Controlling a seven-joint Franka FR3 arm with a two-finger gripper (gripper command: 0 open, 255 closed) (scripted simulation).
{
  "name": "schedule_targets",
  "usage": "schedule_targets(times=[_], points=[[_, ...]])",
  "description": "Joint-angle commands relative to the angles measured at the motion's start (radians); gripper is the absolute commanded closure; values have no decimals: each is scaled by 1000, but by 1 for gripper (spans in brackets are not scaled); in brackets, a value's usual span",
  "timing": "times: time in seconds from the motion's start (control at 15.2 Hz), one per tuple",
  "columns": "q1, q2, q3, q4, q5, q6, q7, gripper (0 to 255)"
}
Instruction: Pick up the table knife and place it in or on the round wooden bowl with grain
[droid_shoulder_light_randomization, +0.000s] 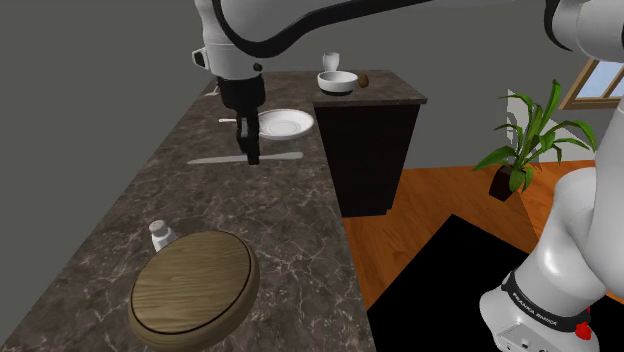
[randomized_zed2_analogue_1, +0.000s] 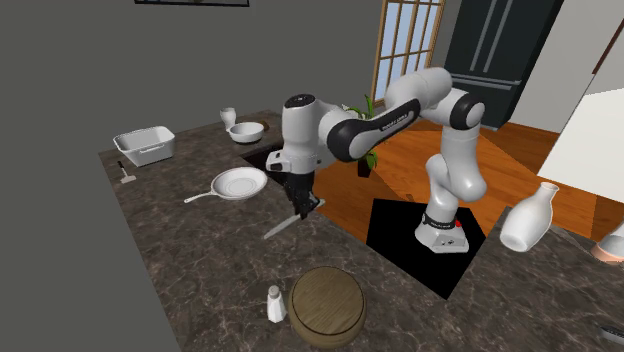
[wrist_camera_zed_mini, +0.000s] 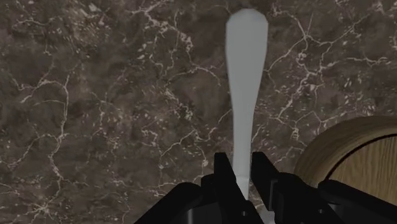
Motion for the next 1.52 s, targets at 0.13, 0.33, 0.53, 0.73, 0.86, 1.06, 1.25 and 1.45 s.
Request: schedule_targets(times=[0.13, 0.33, 0.53, 0.73, 0.86, 1.06, 1.25, 1.45], points=[[57, 8, 33, 9, -10, -6, 92, 255], [100, 24, 57, 34, -19, -18, 159, 255], [145, 50, 80, 72, -30, -34, 225, 255], [193, 86, 102, 124, -45, -55, 292, 255], [226, 115, 115, 167, -56, -73, 335, 255], [246, 132, 121, 165, -63, -56, 362, 255], [243, 131, 120, 123, -63, -15, 364, 255], [241, 132, 119, 85, -64, 24, 366, 255]])
